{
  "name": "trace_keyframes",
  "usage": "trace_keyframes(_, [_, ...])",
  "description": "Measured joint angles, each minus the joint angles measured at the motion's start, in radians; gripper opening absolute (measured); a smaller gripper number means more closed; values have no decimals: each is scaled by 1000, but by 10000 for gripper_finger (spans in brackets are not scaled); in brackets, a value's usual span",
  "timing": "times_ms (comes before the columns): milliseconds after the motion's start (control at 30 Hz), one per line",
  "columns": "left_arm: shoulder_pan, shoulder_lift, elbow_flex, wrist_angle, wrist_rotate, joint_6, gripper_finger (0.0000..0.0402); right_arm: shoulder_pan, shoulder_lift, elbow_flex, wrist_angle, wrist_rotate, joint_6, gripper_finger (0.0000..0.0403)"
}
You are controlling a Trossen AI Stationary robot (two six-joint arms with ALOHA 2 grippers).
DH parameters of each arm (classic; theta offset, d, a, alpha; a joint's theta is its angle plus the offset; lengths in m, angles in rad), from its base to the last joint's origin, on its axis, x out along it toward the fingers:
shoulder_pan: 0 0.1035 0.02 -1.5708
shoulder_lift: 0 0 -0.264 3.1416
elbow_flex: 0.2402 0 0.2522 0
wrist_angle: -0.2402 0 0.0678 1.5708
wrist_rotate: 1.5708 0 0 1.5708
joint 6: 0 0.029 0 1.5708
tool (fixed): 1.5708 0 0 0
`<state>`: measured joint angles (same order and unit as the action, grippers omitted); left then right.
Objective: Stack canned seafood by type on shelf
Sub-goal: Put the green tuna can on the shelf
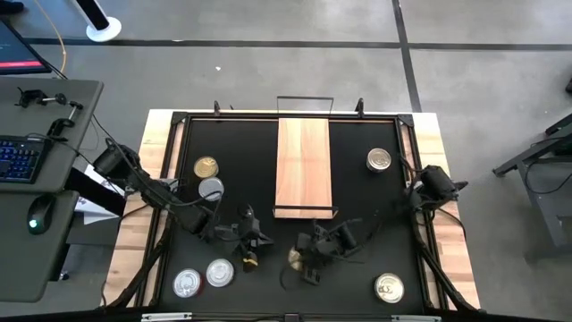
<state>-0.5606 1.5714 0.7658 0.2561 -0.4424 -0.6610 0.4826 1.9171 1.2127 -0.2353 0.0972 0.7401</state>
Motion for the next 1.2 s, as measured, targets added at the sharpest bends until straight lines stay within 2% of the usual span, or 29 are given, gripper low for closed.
trace_keyframes(200, [-4, 57, 0, 58, 34, 5, 0, 47, -139, 0, -154, -11, -13, 0])
trace_keyframes(333, [-2, 156, 1, 191, 42, 101, 0, 104, -167, -2, -245, 14, 35, 0])
trace_keyframes(400, [13, 222, 3, 274, 69, 159, 0, 121, -151, -2, -278, 14, 89, 0])
trace_keyframes(500, [36, 286, 24, 298, 87, 202, 0, 128, -104, -3, -278, 27, 147, 0])
trace_keyframes(667, [55, 319, 58, 335, 84, 310, 0, 107, -42, -2, -244, 47, 206, 0])
trace_keyframes(900, [88, 343, 56, 335, 173, 456, 0, 91, -11, -2, -269, 53, 202, 0])
trace_keyframes(1200, [101, 371, 62, 332, 216, 457, 0, 49, 21, -1, -240, 59, 176, 0])
